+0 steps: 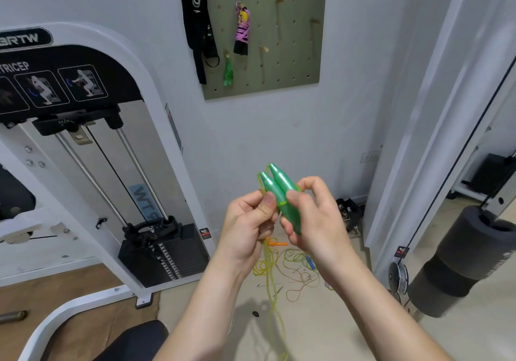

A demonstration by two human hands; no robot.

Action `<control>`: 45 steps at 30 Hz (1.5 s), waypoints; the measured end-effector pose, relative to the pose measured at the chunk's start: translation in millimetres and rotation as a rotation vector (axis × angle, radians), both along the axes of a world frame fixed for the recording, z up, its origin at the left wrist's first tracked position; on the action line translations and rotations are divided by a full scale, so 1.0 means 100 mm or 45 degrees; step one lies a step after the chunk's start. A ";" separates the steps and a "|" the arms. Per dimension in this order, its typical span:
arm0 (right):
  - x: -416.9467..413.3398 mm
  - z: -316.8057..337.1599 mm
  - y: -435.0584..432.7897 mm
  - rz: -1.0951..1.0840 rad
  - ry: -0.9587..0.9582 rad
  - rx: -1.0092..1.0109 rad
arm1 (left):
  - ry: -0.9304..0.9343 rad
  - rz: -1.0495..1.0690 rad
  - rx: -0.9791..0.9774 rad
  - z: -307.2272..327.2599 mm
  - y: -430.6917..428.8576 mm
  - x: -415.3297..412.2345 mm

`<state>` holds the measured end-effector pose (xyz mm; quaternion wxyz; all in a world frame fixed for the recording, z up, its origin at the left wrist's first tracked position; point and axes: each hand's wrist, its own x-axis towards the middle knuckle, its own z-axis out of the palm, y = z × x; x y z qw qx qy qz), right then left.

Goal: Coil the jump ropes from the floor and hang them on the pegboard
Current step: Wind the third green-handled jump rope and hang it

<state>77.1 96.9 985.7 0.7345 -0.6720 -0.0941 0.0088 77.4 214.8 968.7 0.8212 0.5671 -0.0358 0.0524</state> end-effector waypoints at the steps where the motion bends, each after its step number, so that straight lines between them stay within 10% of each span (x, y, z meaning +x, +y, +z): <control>1: 0.01 -0.01 -0.02 -0.086 -0.196 -0.266 | 0.023 0.017 -0.002 -0.03 -0.02 0.01; 3: 0.02 -0.04 -0.06 -0.227 -0.560 -0.780 | 0.047 0.055 0.033 -0.05 -0.06 -0.01; 8: 0.12 -0.04 -0.09 -0.392 -1.000 -1.144 | 0.027 0.273 0.654 0.06 0.01 -0.03; 14: 0.28 -0.09 -0.13 -0.303 -1.106 -1.493 | -0.162 0.529 1.988 0.22 0.02 -0.10; 18: 0.34 0.06 -0.17 -0.273 -1.096 -1.546 | -0.378 0.515 2.365 0.25 -0.01 -0.19; 30: 0.35 0.43 -0.26 0.420 -0.772 -1.260 | -1.042 0.347 2.217 0.63 0.44 -0.08; 45: 0.26 0.57 -0.23 0.555 -0.653 -1.090 | -0.538 -0.026 1.895 1.01 0.39 -0.07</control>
